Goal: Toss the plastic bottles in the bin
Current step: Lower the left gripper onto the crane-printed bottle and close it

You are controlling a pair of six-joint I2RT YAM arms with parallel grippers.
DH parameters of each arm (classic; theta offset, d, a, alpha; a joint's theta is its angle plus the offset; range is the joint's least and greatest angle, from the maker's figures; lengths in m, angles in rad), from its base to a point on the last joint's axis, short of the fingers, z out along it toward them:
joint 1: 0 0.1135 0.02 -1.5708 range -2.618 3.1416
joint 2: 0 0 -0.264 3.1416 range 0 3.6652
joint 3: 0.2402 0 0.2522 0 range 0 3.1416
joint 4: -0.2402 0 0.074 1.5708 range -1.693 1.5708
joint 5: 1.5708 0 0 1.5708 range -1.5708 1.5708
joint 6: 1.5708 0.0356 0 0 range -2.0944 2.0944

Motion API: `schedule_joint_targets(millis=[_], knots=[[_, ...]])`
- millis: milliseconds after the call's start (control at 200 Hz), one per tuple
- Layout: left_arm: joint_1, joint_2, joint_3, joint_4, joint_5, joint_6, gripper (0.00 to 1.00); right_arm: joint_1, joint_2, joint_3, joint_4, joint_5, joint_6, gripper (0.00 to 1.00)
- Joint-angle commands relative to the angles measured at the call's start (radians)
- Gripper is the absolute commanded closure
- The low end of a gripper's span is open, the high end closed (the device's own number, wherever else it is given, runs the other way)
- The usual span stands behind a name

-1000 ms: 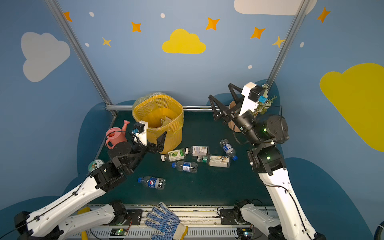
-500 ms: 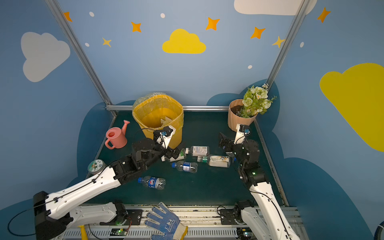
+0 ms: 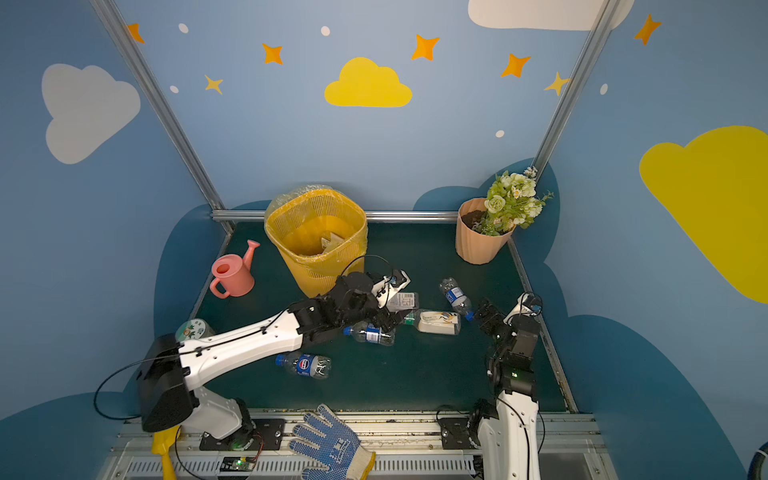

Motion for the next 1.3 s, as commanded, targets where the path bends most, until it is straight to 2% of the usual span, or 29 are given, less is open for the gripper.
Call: schedule_joint_targets(millis=[0, 280, 425, 556, 716, 881, 941, 1146, 1291], knots=[[-0.008, 0.091, 0.085, -0.064, 0.107, 0.048, 0.0, -0.058, -0.024, -0.022, -0.03, -0.092, 0.075, 0.05], [-0.031, 0.382, 0.326, -0.226, 0.229, 0.161, 0.0, -0.144, -0.059, -0.075, -0.083, -0.134, 0.136, 0.05], [-0.045, 0.522, 0.458, -0.301, 0.237, 0.235, 0.0, -0.201, -0.069, -0.082, -0.082, -0.174, 0.152, 0.05], [-0.056, 0.625, 0.559, -0.323, 0.177, 0.261, 0.01, -0.241, -0.064, -0.081, -0.082, -0.215, 0.156, 0.05], [-0.053, 0.702, 0.567, -0.215, 0.165, 0.296, 0.01, -0.272, -0.063, -0.068, -0.096, -0.261, 0.177, 0.05], [-0.058, 0.848, 0.755, -0.297, 0.1, 0.309, 0.01, -0.272, -0.053, -0.029, -0.108, -0.288, 0.151, 0.05], [-0.06, 0.872, 0.785, -0.312, 0.092, 0.312, 0.02, -0.271, -0.047, -0.024, -0.099, -0.293, 0.152, 0.05], [-0.058, 0.874, 0.741, -0.297, 0.083, 0.331, 0.04, -0.271, -0.045, -0.027, -0.078, -0.314, 0.171, 0.05], [-0.061, 0.882, 0.746, -0.33, 0.123, 0.318, 0.15, -0.271, -0.044, -0.036, -0.062, -0.334, 0.171, 0.05]])
